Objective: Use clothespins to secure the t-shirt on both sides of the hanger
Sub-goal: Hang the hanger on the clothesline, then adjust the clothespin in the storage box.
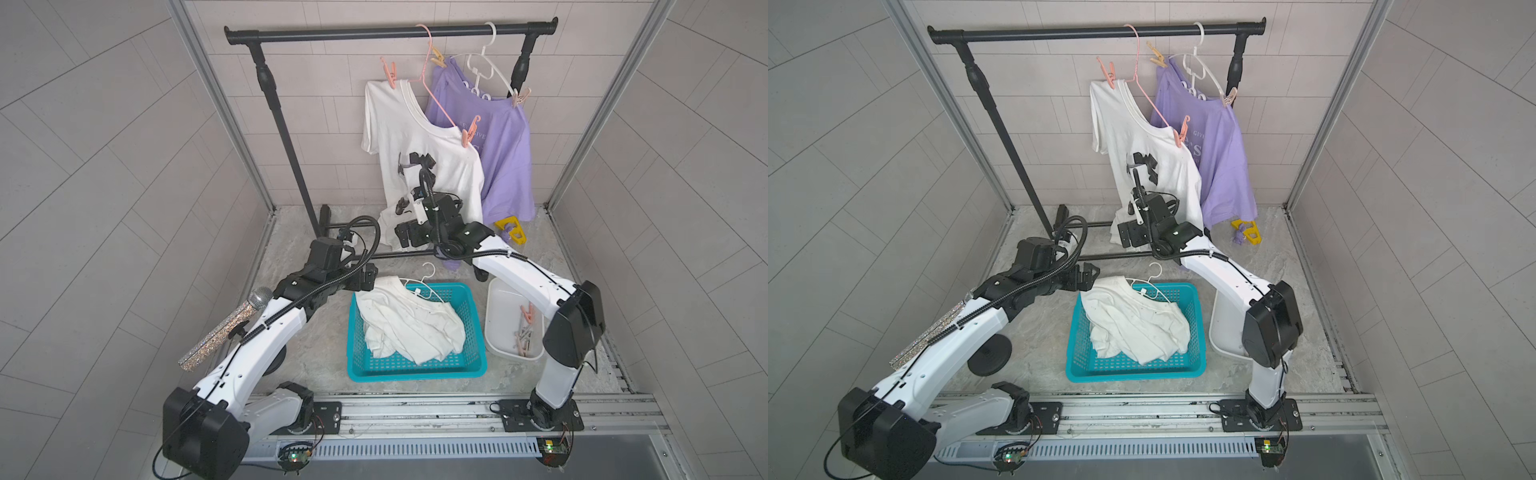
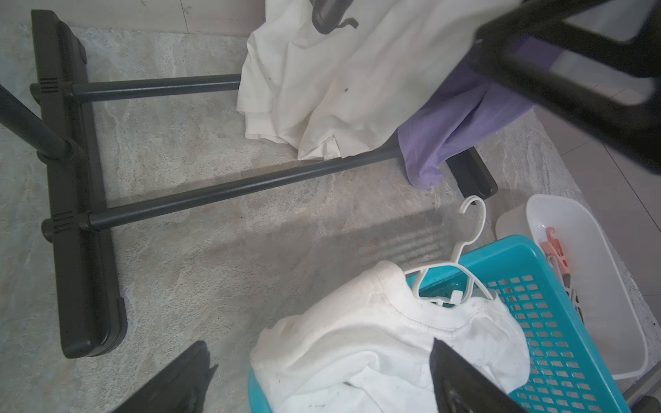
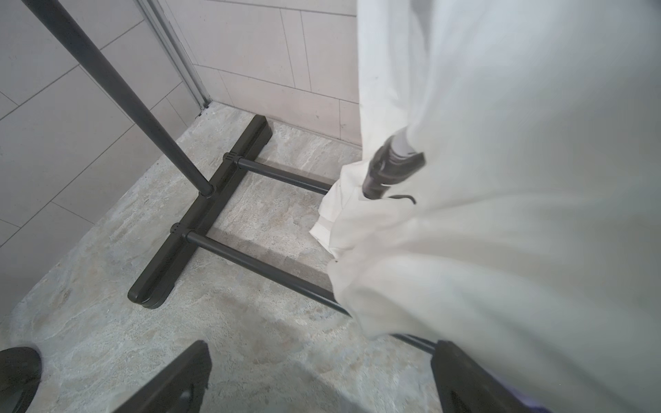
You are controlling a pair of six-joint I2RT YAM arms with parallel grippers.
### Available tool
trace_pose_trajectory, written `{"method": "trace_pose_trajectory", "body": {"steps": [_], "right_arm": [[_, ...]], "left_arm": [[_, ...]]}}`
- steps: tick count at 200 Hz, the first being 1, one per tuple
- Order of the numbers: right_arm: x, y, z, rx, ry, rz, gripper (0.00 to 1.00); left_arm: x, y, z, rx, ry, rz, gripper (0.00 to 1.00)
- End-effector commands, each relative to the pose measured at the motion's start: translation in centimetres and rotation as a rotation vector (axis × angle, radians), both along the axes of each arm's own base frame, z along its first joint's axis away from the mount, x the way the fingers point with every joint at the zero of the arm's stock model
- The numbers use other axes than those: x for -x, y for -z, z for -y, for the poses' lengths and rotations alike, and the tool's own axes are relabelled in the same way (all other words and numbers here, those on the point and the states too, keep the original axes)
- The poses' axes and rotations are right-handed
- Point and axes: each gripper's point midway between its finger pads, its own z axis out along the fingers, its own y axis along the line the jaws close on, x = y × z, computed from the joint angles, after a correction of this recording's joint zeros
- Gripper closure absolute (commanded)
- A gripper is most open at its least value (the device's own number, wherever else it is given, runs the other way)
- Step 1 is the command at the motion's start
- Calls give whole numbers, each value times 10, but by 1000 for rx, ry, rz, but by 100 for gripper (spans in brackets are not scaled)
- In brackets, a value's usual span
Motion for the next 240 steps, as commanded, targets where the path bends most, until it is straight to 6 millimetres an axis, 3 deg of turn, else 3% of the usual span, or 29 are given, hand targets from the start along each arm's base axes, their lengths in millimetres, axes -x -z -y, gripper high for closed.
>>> {"method": "trace_pose_trajectory", "body": {"steps": [1, 34, 79, 112, 150, 240], "right_arm": [[16, -5, 29, 42, 92, 26, 0], [53, 16, 44, 82, 61, -58, 0], [106, 39, 91, 126, 98, -82, 0], [137, 53, 119, 158, 121, -109, 4], [156, 69, 158, 196, 229, -182, 10], [187, 131, 265, 156, 595, -416, 23]], "left_arm": [[-6, -10, 3, 21, 6, 42, 0], [-14, -19, 10, 37, 38, 76, 0], [-23, -40, 20, 61, 75, 128, 0], [-27, -42, 24, 39, 108, 128, 0], [-25, -35, 24, 31, 122, 140, 0], [-21, -21, 30, 91, 133, 120, 1]]}}
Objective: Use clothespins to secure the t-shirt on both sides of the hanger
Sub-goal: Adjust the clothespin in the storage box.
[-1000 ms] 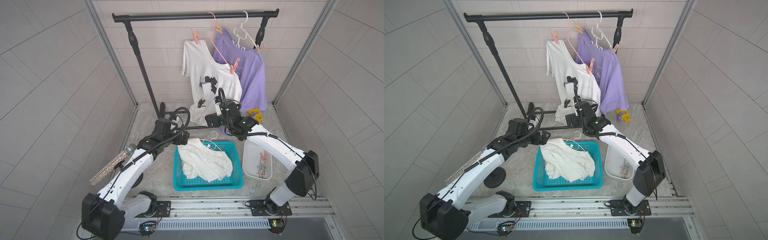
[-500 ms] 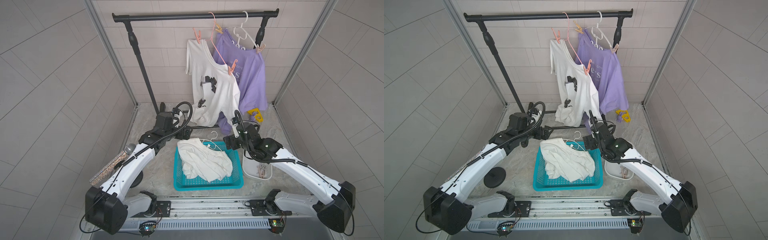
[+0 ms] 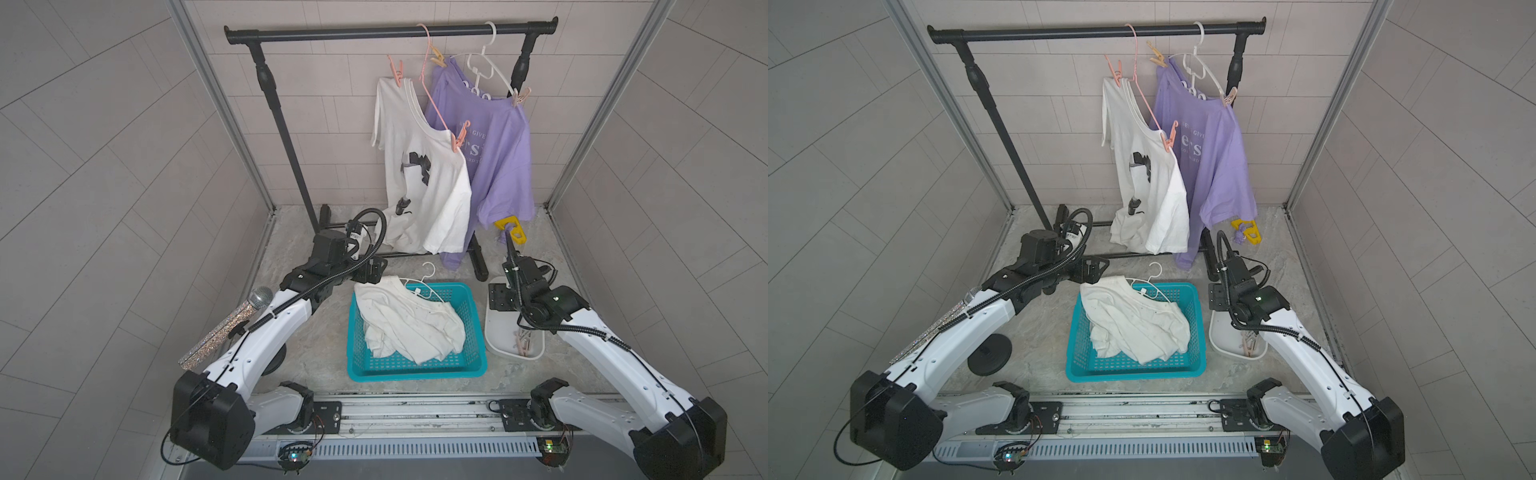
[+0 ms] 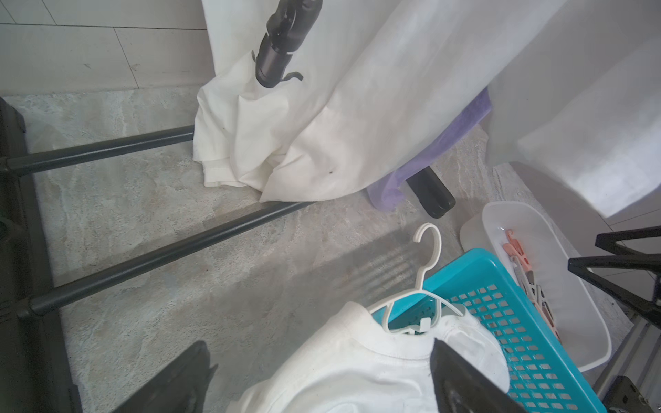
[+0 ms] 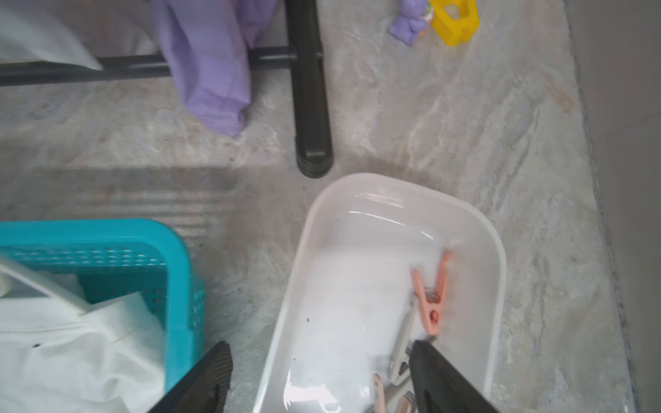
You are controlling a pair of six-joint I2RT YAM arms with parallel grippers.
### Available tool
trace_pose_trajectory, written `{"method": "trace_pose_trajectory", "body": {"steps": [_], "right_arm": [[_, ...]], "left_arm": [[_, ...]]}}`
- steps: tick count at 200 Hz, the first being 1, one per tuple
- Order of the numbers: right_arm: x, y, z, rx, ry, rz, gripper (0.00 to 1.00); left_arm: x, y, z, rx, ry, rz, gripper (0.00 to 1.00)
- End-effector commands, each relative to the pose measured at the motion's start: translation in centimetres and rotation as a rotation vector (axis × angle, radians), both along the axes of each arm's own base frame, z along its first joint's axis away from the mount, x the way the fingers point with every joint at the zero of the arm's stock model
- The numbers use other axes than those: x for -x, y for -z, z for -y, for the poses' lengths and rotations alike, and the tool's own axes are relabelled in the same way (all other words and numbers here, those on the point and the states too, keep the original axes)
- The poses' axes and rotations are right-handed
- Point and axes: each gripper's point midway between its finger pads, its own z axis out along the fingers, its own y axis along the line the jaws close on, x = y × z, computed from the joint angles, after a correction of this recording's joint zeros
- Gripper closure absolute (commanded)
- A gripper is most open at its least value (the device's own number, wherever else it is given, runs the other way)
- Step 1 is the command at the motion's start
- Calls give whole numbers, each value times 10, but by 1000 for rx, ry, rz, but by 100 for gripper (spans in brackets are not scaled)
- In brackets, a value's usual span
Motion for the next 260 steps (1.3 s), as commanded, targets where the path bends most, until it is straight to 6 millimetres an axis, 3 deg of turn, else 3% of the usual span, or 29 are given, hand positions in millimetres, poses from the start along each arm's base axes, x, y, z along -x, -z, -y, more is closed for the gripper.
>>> {"method": "trace_pose_trajectory", "body": {"steps": [1, 80, 141, 260], "right_arm": [[15, 11, 23, -17, 108, -44, 23], [3, 49, 62, 33, 269, -107, 36], [9, 84, 67, 34, 339, -217, 51], [10, 133, 70, 2, 363, -340, 66]], "left_arm": [[0, -4, 2, 34, 6, 16, 1], [4, -1, 6, 59, 17, -3, 2], [5, -3, 6, 62, 21, 2, 2], [5, -2, 8, 70, 25, -1, 3]]}}
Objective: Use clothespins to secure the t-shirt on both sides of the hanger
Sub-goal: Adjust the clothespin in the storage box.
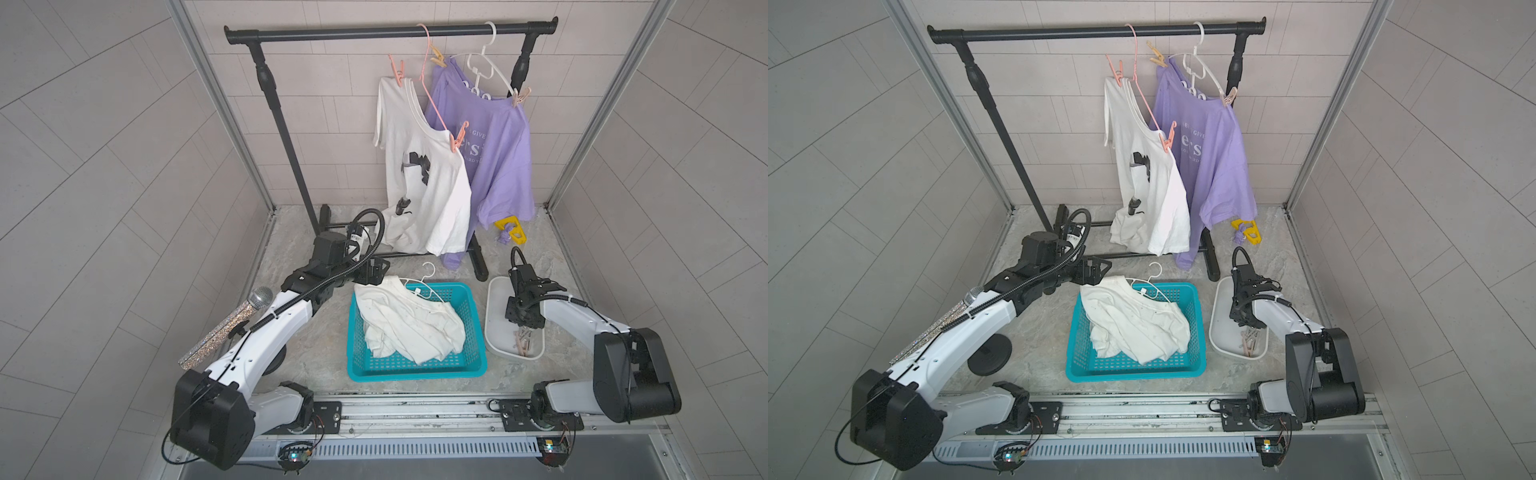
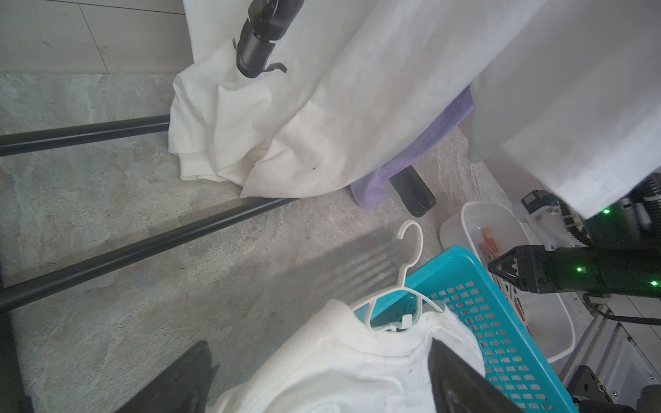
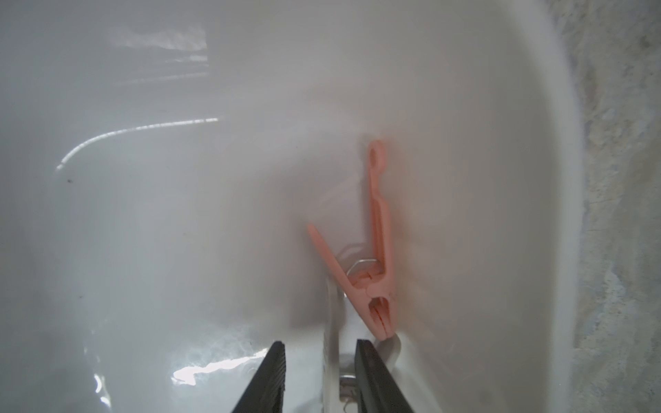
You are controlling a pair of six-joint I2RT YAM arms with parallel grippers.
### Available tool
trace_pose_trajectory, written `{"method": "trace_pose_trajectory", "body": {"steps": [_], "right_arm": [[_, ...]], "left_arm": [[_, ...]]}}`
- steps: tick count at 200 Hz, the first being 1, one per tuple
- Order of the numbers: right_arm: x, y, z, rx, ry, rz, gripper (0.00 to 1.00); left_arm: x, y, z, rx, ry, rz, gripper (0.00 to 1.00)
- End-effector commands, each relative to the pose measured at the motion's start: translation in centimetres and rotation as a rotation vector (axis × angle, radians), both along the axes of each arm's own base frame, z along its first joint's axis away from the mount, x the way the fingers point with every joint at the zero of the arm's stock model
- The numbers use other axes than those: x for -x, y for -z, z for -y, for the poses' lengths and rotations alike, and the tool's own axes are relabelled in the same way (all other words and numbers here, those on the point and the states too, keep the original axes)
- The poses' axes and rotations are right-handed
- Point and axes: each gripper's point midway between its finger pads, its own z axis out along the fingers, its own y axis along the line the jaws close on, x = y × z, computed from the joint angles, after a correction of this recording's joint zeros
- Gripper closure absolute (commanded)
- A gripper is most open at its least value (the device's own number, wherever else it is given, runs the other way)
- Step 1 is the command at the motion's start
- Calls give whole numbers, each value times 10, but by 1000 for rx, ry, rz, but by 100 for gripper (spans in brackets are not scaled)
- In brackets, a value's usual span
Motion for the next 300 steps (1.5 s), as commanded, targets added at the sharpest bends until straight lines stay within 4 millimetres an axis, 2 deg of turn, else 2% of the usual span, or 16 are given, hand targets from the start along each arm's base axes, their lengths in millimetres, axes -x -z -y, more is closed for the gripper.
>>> {"method": "trace_pose_trajectory", "body": {"steps": [1, 43, 83, 152, 226, 300], "right_arm": [[0, 7, 1, -7, 5, -14, 66], [0, 12, -2, -28, -5, -23, 75], [-3, 13, -7, -50, -23, -22, 88], [-23, 2, -26, -116, -98, 42, 93], [-44, -2, -45, -107, -188, 44, 94], [-45, -4, -45, -87, -208, 33, 77]], "left_arm": [[0, -8, 0, 18, 1, 27, 3], [0, -8, 1, 21, 4, 25, 3], [1, -8, 0, 20, 1, 27, 3], [1, -10, -1, 17, 0, 32, 3], [2, -8, -1, 12, -1, 30, 3], [2, -9, -1, 10, -1, 32, 3]]}}
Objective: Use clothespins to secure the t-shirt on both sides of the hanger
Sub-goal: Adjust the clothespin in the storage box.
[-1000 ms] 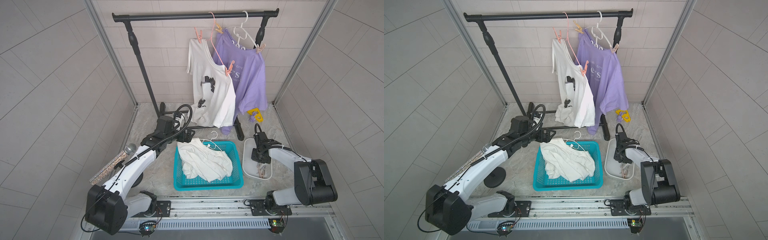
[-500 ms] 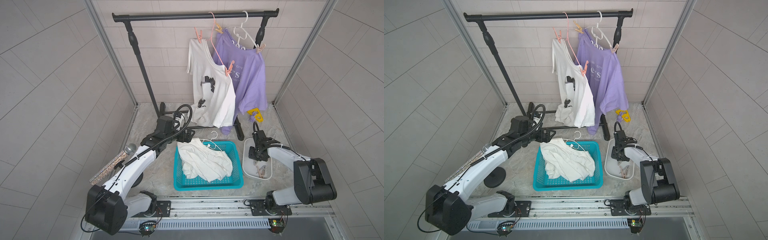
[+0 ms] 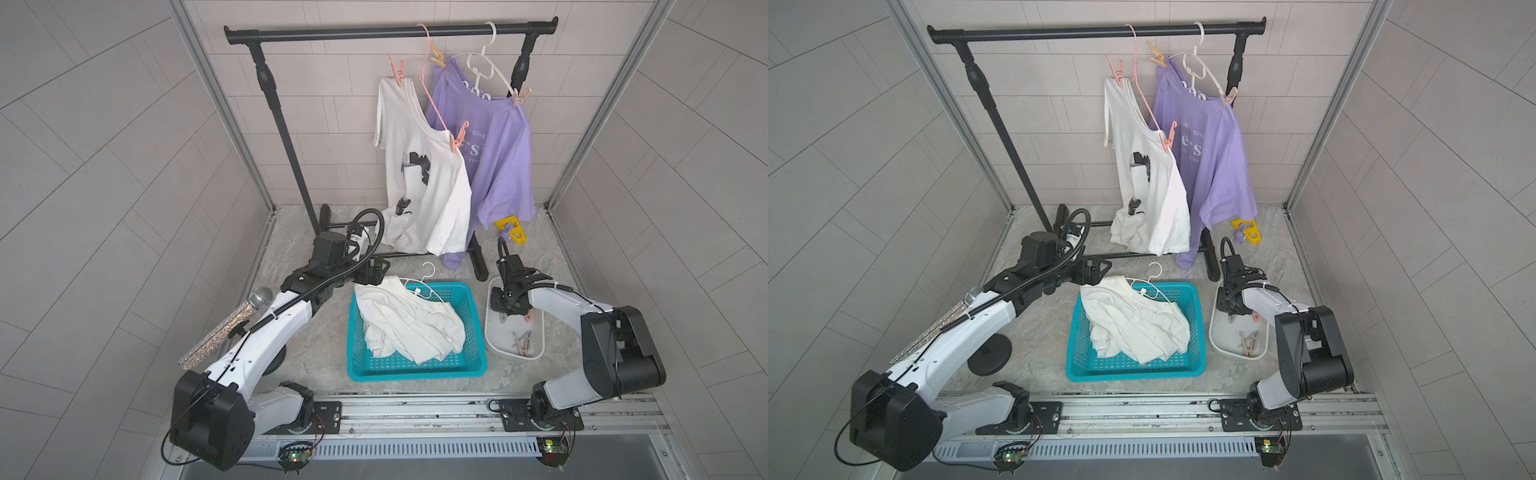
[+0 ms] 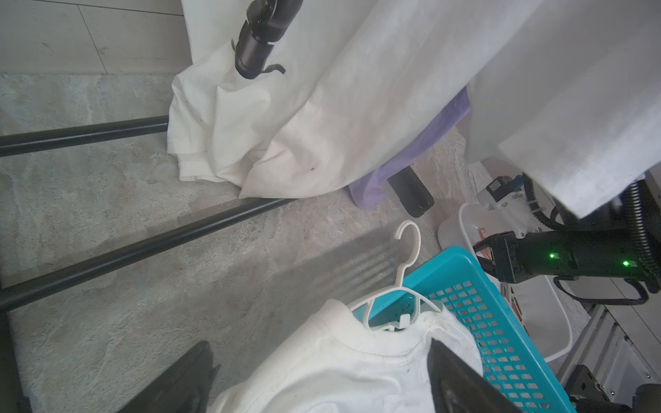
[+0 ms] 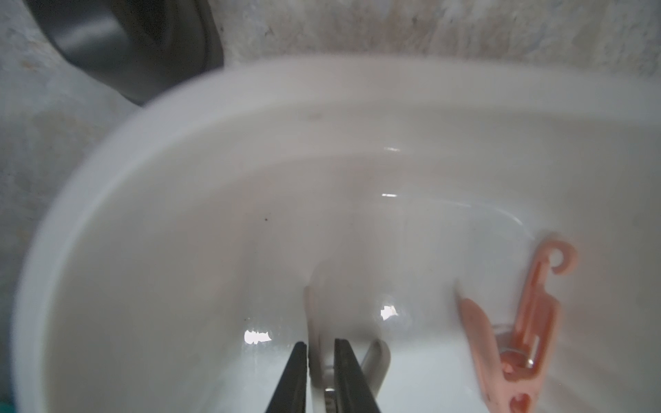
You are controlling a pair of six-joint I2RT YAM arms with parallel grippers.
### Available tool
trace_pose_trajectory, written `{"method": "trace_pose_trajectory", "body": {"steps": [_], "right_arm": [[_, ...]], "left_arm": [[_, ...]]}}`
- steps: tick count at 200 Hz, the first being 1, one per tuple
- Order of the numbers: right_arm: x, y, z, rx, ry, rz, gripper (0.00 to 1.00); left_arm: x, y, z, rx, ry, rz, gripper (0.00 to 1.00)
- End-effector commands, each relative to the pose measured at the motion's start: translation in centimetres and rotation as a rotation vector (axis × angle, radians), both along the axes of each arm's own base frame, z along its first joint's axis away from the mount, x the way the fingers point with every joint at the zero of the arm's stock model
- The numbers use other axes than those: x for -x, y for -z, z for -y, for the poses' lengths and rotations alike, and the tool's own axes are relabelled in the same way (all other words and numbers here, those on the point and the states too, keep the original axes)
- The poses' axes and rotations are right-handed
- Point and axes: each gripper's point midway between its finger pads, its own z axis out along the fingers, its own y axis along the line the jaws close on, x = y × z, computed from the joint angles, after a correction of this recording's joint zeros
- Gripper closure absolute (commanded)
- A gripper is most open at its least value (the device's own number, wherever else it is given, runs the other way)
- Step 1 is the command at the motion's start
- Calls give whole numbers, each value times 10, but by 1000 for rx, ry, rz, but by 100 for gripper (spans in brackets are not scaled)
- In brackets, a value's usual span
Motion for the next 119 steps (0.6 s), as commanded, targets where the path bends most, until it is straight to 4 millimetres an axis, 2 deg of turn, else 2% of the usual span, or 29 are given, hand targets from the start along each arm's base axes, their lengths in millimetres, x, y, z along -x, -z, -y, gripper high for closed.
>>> {"method": "trace_pose_trajectory", "body": {"steps": [1, 62, 87, 106, 119], "right_arm": [[-1, -4, 2, 23, -8, -10, 77], [3, -21, 7, 48, -13, -3, 53], [8, -24, 10, 63, -3, -10, 39], [13, -22, 12, 61, 20, -25, 33], [14, -19, 11, 52, 38, -31, 33]], "left_arm": [[1, -7, -1, 6, -1, 30, 3], [1, -8, -2, 5, -1, 33, 3], [2, -8, -2, 6, -1, 34, 3], [2, -8, -2, 7, 0, 31, 3], [2, -9, -2, 9, 0, 33, 3]]}}
